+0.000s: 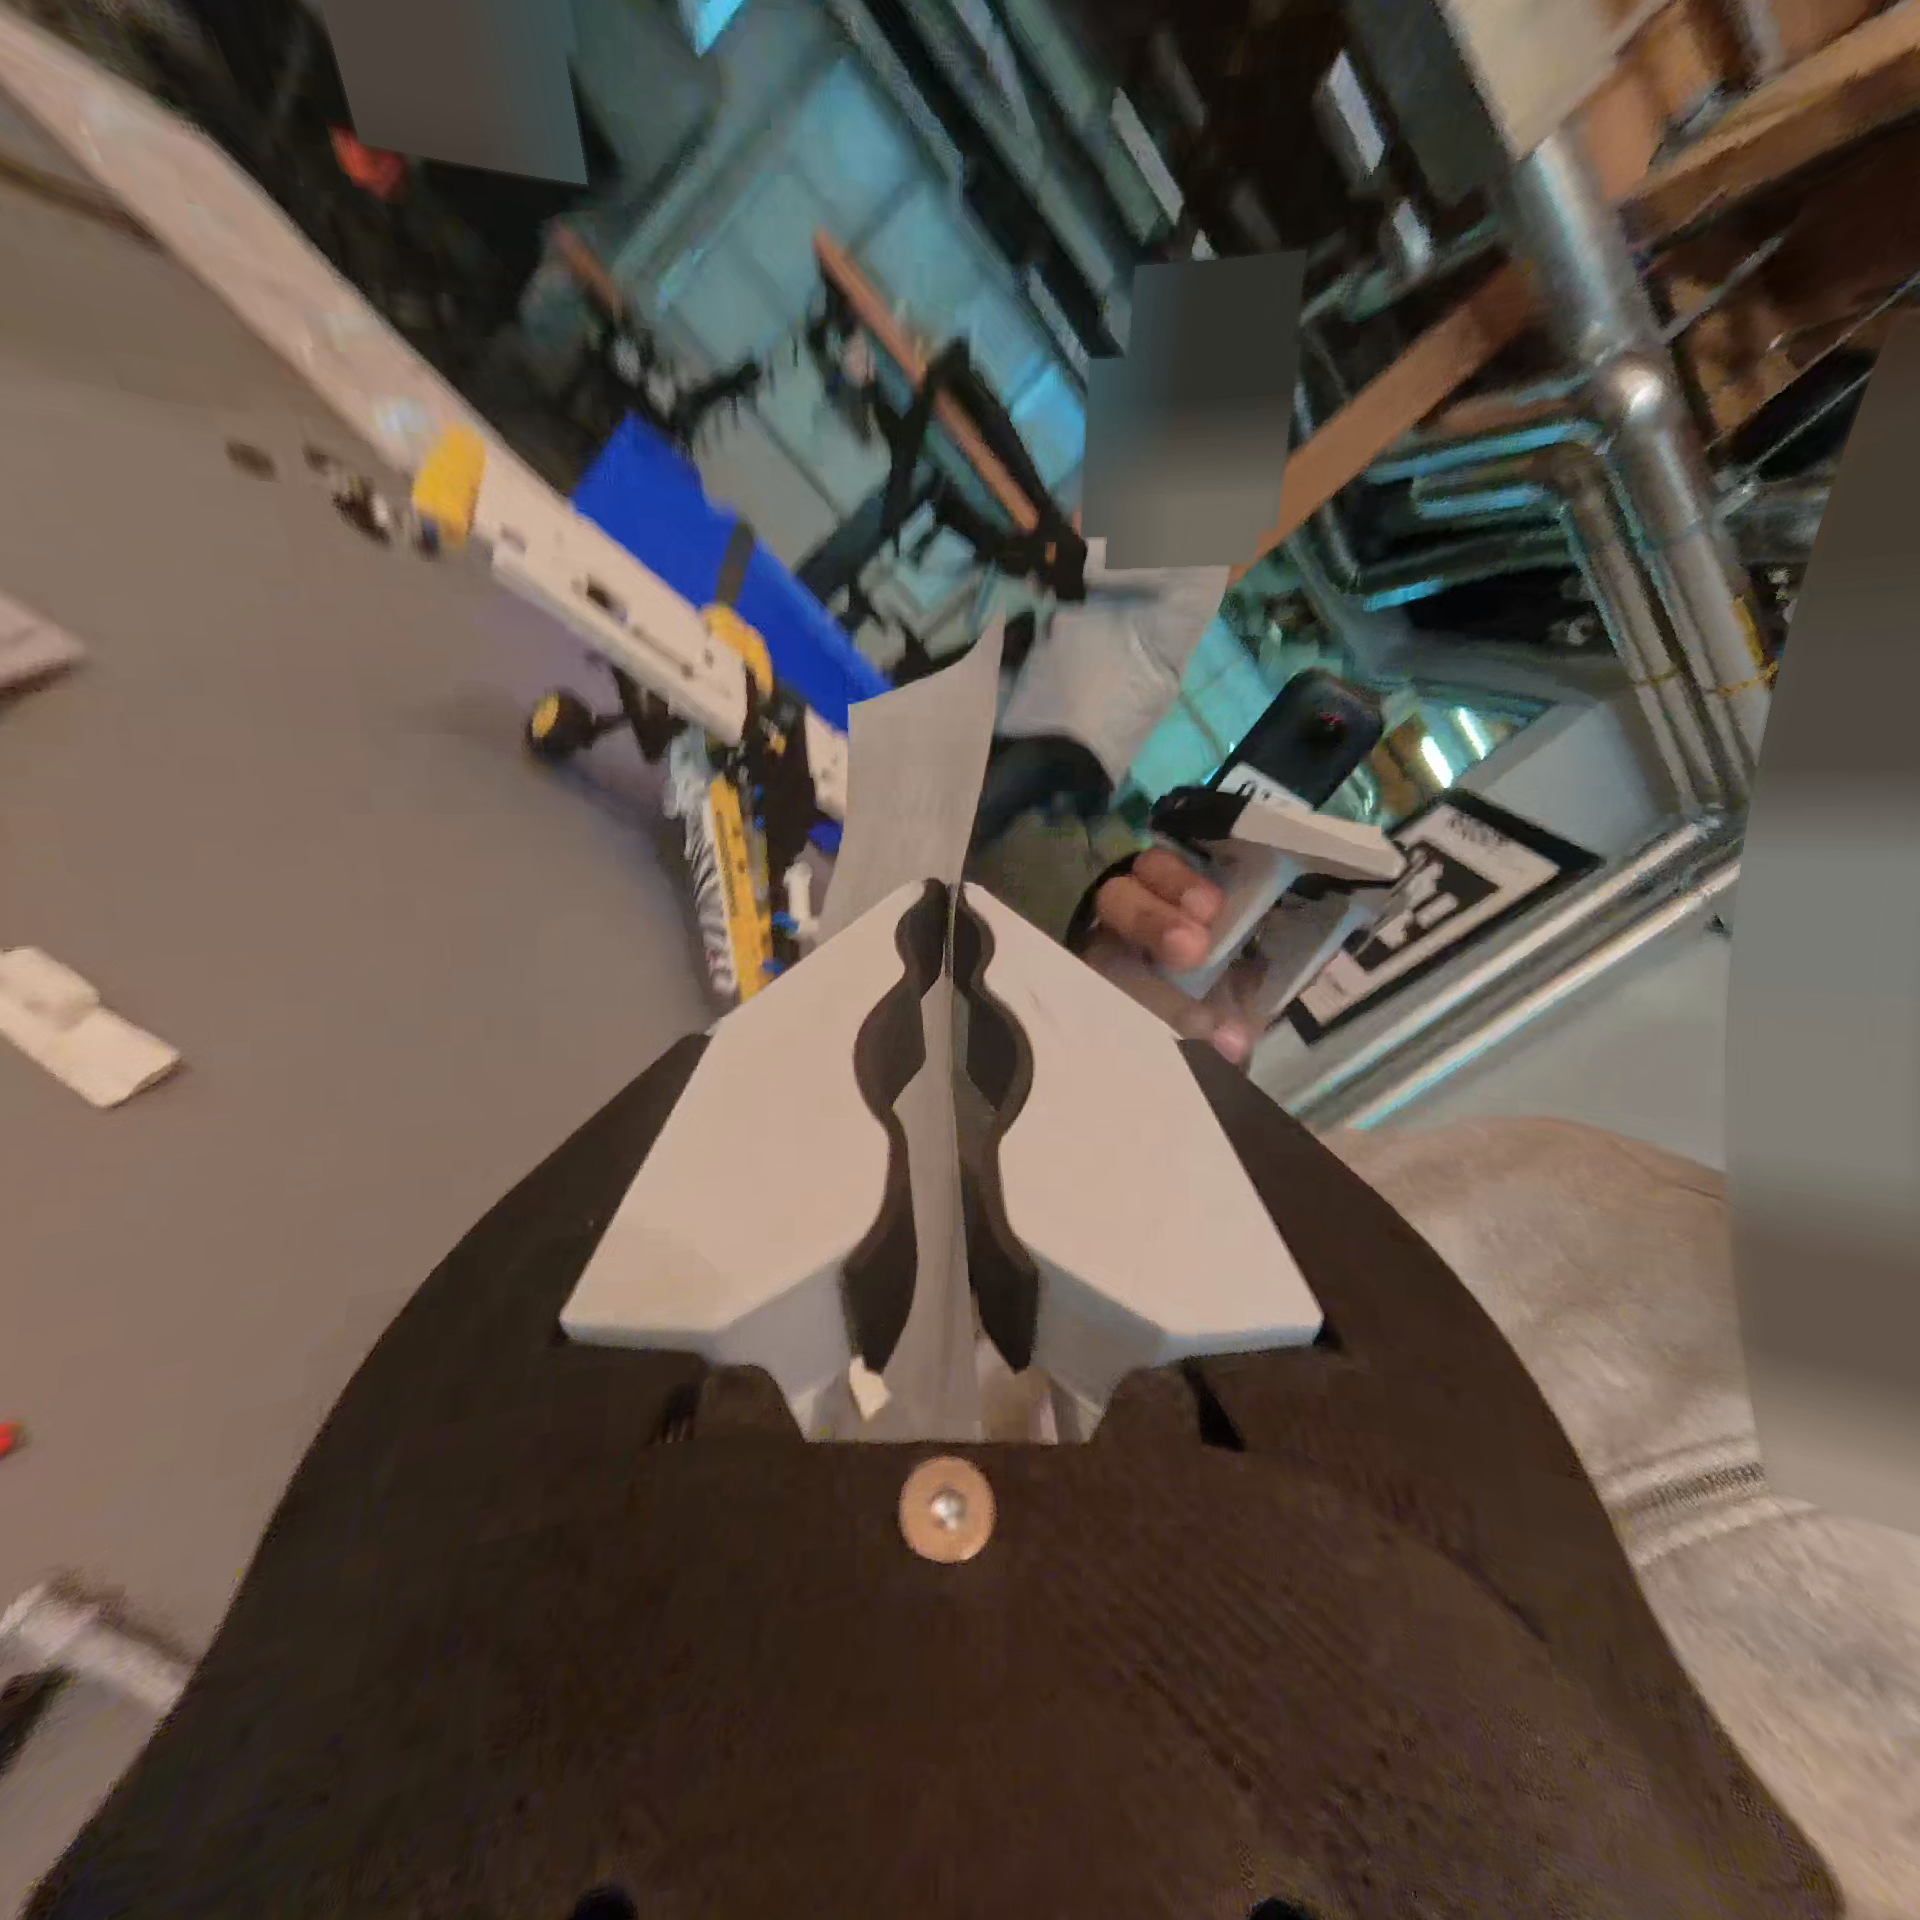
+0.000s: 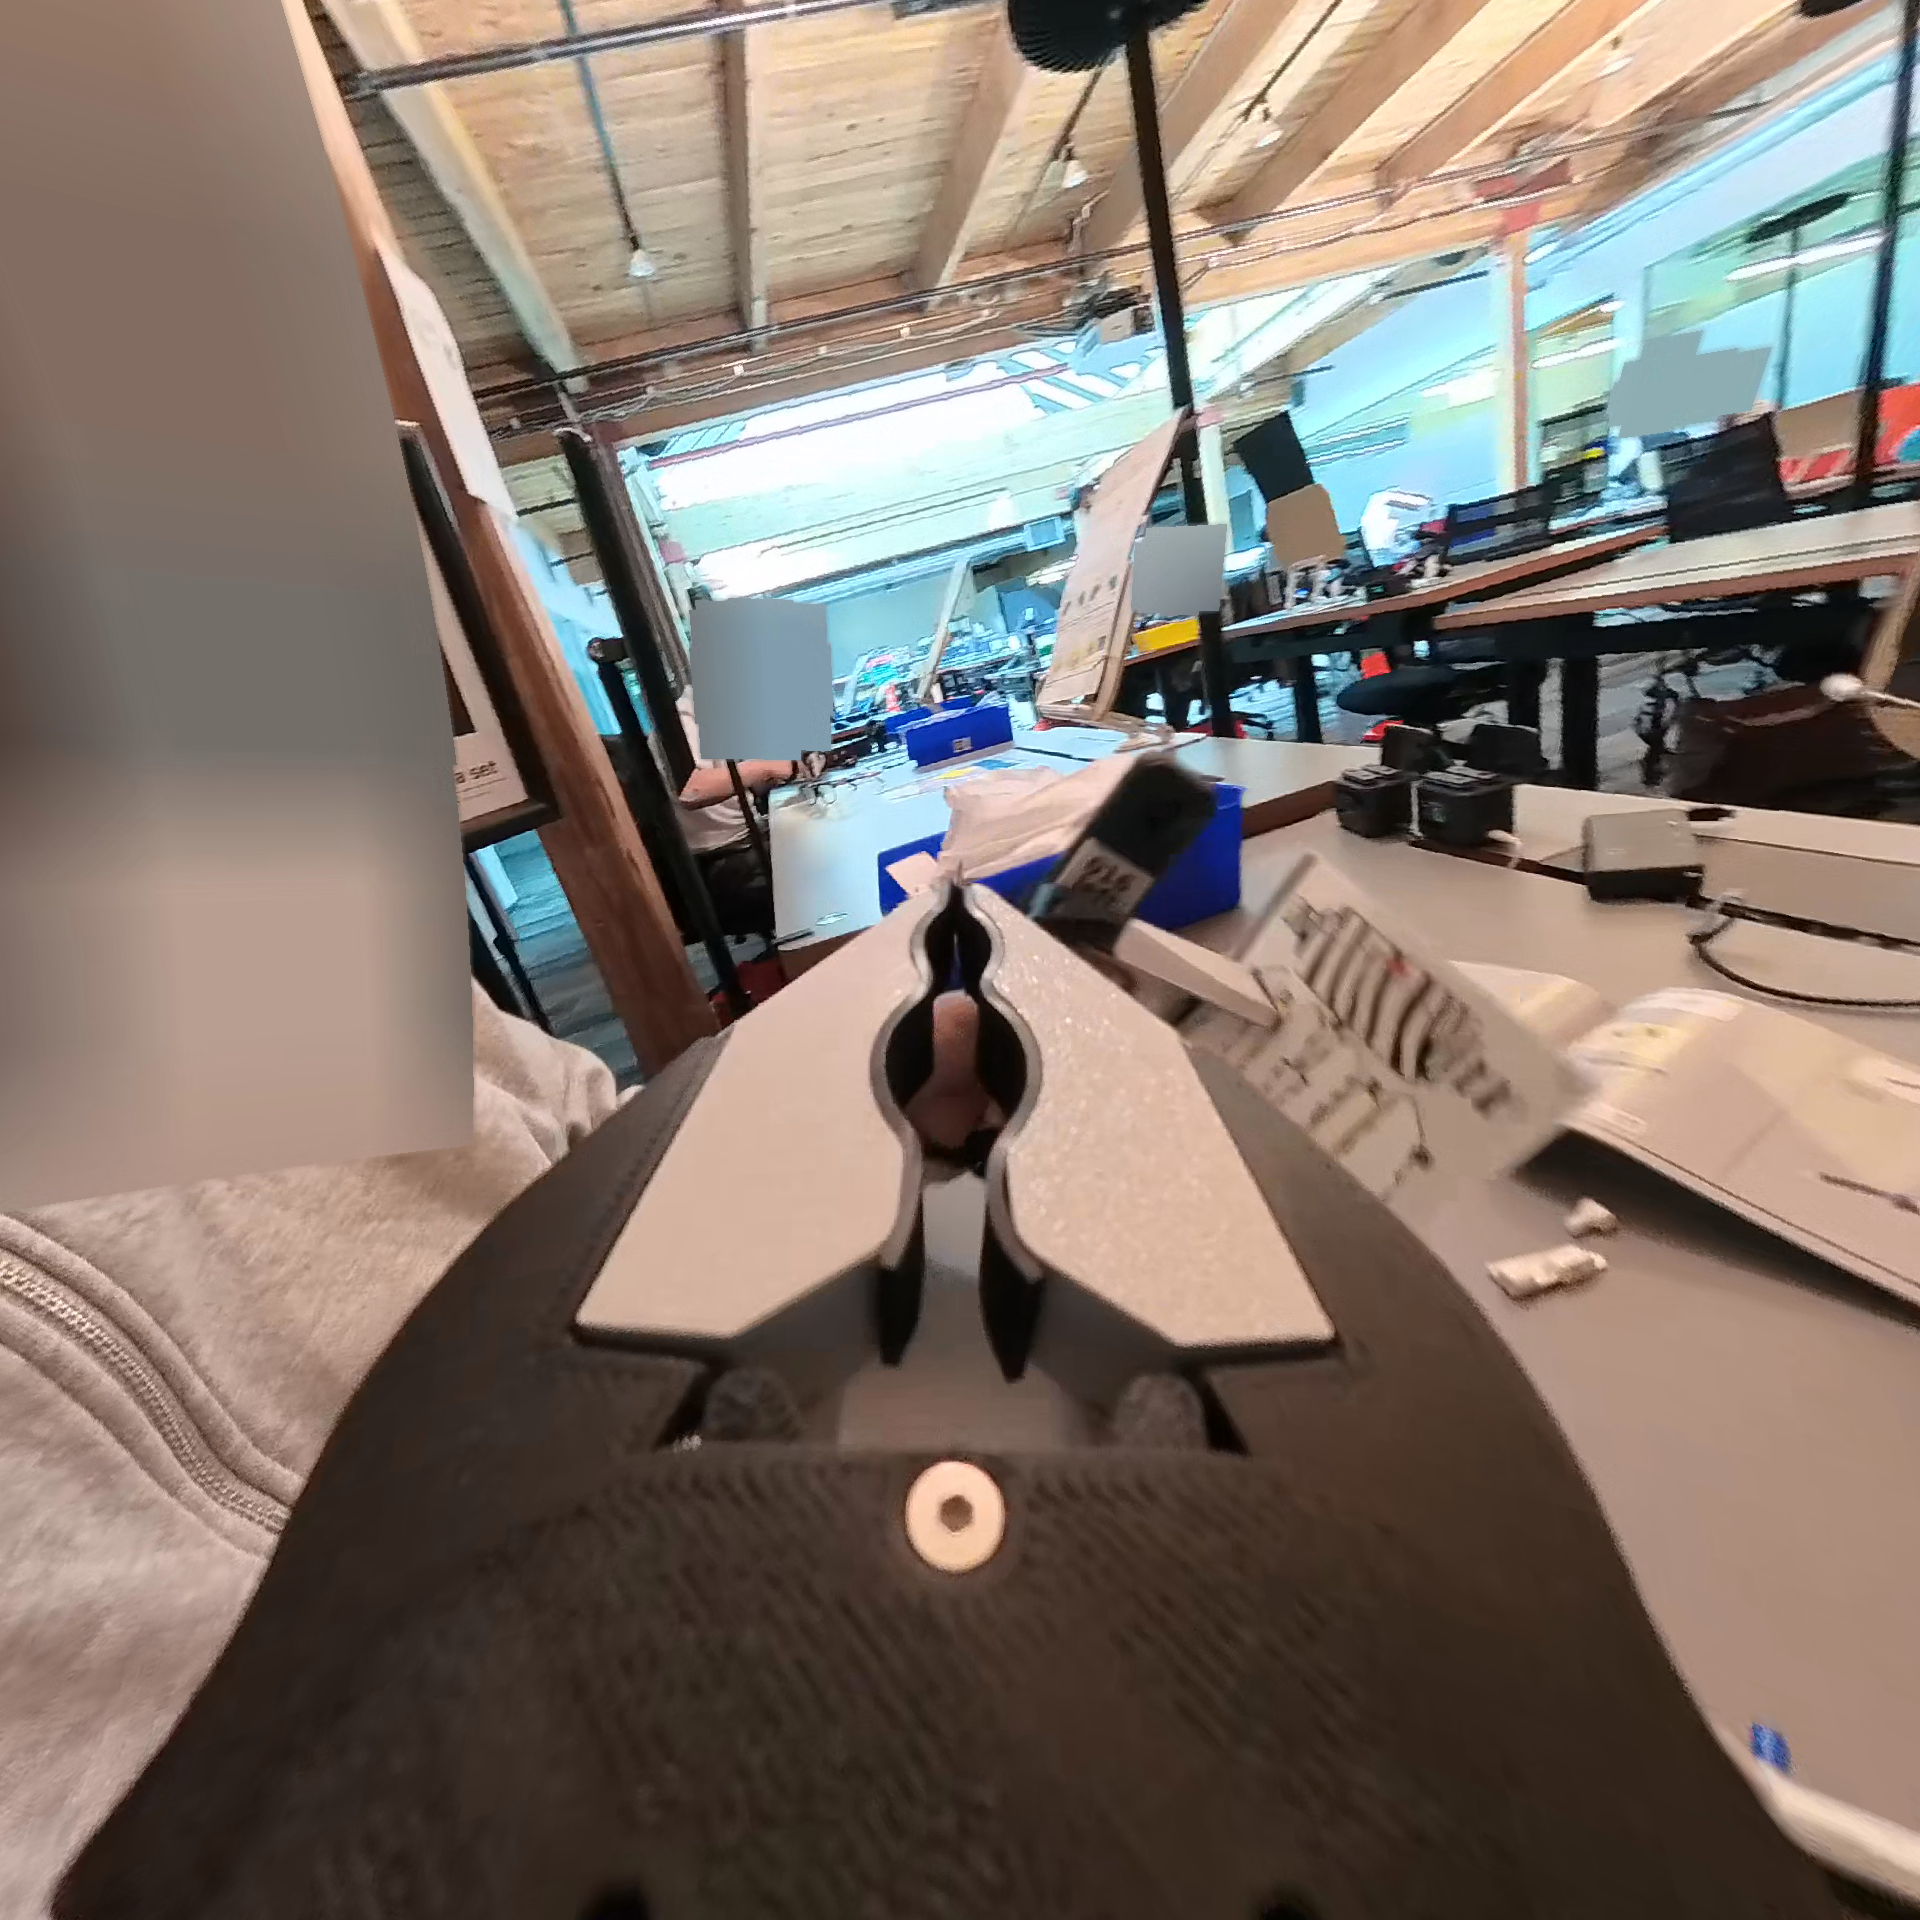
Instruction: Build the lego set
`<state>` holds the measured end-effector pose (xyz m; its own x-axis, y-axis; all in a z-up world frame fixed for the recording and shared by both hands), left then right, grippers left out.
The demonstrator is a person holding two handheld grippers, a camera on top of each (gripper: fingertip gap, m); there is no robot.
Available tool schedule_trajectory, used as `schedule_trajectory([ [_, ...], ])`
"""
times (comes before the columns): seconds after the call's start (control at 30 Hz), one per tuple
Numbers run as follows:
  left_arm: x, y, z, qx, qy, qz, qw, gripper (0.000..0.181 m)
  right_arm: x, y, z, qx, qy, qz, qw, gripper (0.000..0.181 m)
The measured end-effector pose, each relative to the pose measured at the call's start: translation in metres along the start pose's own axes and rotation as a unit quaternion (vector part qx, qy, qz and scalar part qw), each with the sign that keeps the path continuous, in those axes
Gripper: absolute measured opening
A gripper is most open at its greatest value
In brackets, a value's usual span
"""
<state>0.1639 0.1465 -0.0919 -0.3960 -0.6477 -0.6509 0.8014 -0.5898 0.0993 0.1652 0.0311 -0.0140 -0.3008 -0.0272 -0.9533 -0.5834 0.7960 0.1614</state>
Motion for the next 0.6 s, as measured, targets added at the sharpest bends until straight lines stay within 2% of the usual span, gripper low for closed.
schedule_trajectory([
  [0.07, 0.007, 0.01, -0.014, -0.002, -0.03, -0.074, 0.997, 0.0, 0.005, -0.006, 0.003, 0.016, 0.004, 0.001, 1.0, 0.0],
  [0.17, 0.007, 0.025, -0.035, -0.024, -0.045, -0.14, 0.989, 0.0, 0.014, -0.017, 0.007, 0.035, 0.017, 0.002, 0.999, 0.0],
  [0.27, 0.017, 0.038, -0.06, -0.061, -0.051, -0.233, 0.969, 0.0, 0.018, -0.027, 0.01, 0.048, 0.027, 0.008, 0.998, 0.0],
  [0.4, 0.018, 0.054, -0.088, -0.08, -0.062, -0.267, 0.958, 0.0, 0.019, -0.035, 0.013, 0.057, 0.028, 0.012, 0.998, 0.0],
  [0.47, 0.017, 0.058, -0.097, -0.09, -0.063, -0.276, 0.955, 0.014, 0.02, -0.037, 0.015, 0.061, 0.026, 0.009, 0.998, 0.0],
  [0.53, 0.018, 0.061, -0.103, -0.1, -0.053, -0.289, 0.951, 0.043, 0.022, -0.038, 0.017, 0.066, 0.025, 0.007, 0.997, 0.0],
  [0.6, 0.015, 0.06, -0.107, -0.124, -0.022, -0.288, 0.949, 0.062, 0.024, -0.039, 0.02, 0.068, 0.026, 0.004, 0.997, 0.0],
])
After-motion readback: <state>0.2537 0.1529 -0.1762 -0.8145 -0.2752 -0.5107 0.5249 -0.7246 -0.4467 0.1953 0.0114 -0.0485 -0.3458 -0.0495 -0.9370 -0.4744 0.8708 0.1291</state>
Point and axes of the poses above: each gripper's, where its closed fingertips meet, y out along the fingers, x out of its underside, z = x × y across the jaws, the point moved 2 cm from there along -y, back along the fingers, and after that the axes turned 3 degrees about -z, right-handed, at the moved point
